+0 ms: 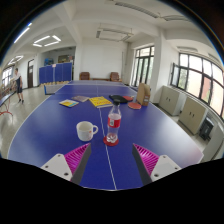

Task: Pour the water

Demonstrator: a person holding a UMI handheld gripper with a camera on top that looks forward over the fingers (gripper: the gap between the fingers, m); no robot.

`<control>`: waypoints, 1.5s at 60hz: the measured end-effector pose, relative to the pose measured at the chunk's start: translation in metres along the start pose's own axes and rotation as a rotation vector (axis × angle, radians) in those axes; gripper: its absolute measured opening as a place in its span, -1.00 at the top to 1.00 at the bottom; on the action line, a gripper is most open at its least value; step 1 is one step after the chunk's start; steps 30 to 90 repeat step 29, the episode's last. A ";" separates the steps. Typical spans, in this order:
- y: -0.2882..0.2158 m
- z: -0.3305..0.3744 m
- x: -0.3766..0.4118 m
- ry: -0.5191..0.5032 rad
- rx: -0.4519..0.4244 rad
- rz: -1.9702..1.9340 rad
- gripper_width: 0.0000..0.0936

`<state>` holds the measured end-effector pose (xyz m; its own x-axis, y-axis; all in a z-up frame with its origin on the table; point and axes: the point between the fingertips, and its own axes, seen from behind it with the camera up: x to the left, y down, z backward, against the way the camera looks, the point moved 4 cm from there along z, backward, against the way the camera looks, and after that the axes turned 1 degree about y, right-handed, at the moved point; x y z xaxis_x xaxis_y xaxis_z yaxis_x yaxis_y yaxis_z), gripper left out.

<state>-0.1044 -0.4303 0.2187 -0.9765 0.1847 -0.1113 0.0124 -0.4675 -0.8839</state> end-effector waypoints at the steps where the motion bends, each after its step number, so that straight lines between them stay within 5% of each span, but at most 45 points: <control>1: 0.004 0.009 0.000 0.001 0.005 0.001 -0.81; 28: 0.038 0.129 -0.014 0.023 -0.008 0.019 -0.81; 90: 0.039 0.130 -0.014 0.023 -0.007 0.017 -0.81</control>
